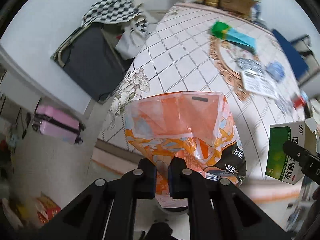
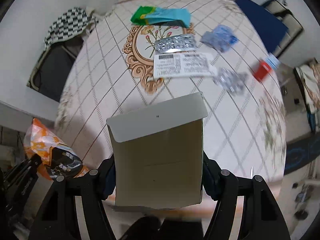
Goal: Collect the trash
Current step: 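Carry the bag and box over the trash bin and release both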
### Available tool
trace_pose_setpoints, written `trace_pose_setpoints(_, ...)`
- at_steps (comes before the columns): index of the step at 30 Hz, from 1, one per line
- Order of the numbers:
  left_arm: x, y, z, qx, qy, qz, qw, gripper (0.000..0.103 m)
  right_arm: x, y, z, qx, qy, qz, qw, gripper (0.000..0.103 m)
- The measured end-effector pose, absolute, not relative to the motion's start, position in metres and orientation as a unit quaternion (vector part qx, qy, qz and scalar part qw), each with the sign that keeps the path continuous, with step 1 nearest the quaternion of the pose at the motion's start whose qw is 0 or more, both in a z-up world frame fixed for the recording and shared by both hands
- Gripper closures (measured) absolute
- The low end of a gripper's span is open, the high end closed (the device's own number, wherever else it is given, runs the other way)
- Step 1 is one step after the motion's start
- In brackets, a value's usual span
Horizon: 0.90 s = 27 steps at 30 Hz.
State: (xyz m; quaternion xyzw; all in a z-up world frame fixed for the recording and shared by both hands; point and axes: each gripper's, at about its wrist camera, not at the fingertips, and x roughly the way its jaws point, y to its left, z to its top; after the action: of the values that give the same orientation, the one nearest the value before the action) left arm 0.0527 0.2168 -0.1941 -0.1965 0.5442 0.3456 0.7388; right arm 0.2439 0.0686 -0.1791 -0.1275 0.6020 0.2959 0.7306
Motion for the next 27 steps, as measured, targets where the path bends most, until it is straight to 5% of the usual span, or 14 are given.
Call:
trace_pose_setpoints(8,-0.018,0.174,-0.202,-0.177,0.572,0.252,0.760,0.097,0.127,-0.032,-0.164,-0.049,0.627,0.257,0.734,0.032)
trace_pose_setpoints(12,-0.047,0.152,-0.249,-0.196,0.617,0.209,0.733,0.097,0.080,-0.071,-0.191,-0.028,0.661,0.233,0.712,0.032)
trace_pose_setpoints(19,-0.065,0.144,-0.379,-0.253,0.681,0.195,0.659,0.097,0.041,-0.105,-0.299,-0.004,0.721,0.190,0.666,0.031)
trace_pose_setpoints(27,-0.053,0.149,-0.570,-0.272,0.720,0.212,0.602,0.092,0.037,-0.108,-0.491,0.025,0.755,0.161,0.635,0.031)
